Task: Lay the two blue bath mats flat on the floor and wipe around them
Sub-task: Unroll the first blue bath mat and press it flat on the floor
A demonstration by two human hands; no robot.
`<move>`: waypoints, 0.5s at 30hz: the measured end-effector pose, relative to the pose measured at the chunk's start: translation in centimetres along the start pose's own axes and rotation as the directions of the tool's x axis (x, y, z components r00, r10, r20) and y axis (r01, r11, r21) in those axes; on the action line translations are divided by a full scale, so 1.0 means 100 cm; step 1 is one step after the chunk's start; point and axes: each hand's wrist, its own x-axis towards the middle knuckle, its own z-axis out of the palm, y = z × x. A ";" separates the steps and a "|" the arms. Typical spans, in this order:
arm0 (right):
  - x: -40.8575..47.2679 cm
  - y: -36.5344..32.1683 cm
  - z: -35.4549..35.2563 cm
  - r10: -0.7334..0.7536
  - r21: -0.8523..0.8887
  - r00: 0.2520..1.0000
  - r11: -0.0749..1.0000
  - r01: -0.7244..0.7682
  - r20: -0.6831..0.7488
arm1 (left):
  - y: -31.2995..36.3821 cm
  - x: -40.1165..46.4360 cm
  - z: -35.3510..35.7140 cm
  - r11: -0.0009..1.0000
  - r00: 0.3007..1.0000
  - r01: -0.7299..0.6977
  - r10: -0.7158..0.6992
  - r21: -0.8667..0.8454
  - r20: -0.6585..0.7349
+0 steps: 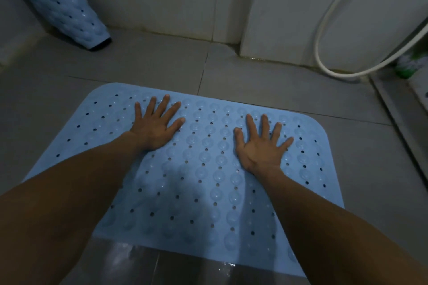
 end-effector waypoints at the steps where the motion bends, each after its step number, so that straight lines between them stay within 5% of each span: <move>1: 0.000 0.000 0.001 -0.005 0.003 1.000 1.000 0.005 -0.003 | 0.000 0.000 -0.001 1.000 1.000 0.005 -0.006 0.011 0.014; 8: 0.002 0.000 -0.001 -0.045 0.017 0.999 0.999 0.045 -0.002 | 0.019 -0.014 -0.015 0.964 0.968 0.216 -0.232 0.152 0.093; 15: 0.002 0.000 -0.004 -0.054 0.008 0.998 0.999 0.054 0.023 | 0.036 -0.027 -0.020 0.899 0.884 0.437 -0.421 -0.038 0.205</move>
